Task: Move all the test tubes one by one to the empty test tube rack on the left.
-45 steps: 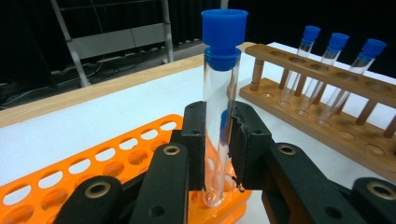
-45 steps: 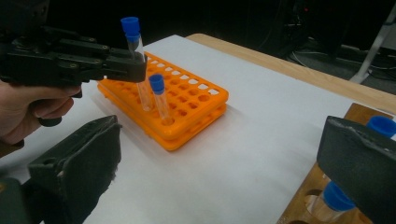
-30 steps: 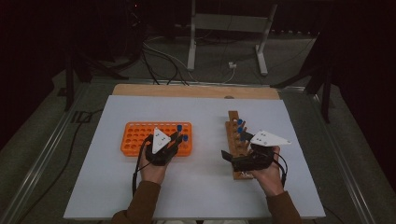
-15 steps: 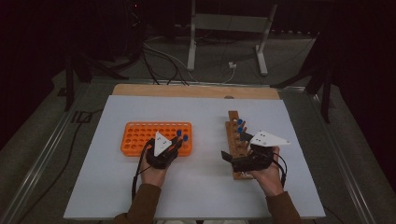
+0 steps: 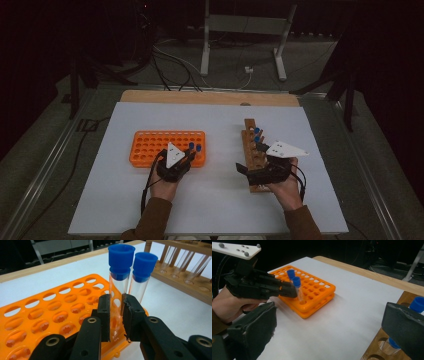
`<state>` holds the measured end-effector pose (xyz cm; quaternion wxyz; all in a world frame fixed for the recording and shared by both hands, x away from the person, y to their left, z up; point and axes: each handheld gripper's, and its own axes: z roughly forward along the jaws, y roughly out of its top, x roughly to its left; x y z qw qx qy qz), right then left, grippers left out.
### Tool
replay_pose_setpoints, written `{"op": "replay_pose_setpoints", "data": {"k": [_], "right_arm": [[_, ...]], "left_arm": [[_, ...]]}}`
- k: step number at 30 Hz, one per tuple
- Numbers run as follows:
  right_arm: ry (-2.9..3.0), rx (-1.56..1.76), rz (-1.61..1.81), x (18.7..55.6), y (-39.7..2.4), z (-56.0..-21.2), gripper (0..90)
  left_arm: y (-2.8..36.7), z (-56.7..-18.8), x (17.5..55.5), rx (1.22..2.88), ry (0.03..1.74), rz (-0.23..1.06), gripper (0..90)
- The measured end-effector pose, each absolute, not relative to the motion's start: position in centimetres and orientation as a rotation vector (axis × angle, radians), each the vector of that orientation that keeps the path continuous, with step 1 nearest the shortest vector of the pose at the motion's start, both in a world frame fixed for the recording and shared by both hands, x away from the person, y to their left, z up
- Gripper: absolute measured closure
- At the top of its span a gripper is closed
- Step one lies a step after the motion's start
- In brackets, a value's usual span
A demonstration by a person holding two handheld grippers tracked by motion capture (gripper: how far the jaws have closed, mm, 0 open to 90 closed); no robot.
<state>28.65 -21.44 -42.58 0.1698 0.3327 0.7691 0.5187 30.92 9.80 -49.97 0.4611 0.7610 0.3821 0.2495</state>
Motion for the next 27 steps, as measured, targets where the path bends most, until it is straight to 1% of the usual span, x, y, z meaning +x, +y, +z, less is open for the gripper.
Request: {"op": "replay_pose_setpoints", "data": {"k": [6, 23, 25, 27], "right_arm": [[2.187, 0.948, 1.473, 28.68, -21.47, -42.66, 0.0], [2.180, 0.949, 1.477, 28.71, -21.61, -42.62, 0.0], [2.178, 0.952, 1.478, 28.69, -21.66, -42.59, 0.0], [2.175, 0.953, 1.480, 28.71, -21.73, -42.57, 0.0]], "left_arm": [[9.83, -50.40, 30.96, 1.899, 0.950, 0.600, 78.2], [9.76, -50.44, 31.07, 1.899, 0.973, 0.584, 78.1], [9.79, -50.38, 31.06, 1.895, 0.982, 0.577, 76.9], [9.84, -50.32, 31.05, 1.893, 0.992, 0.568, 71.6]]}}
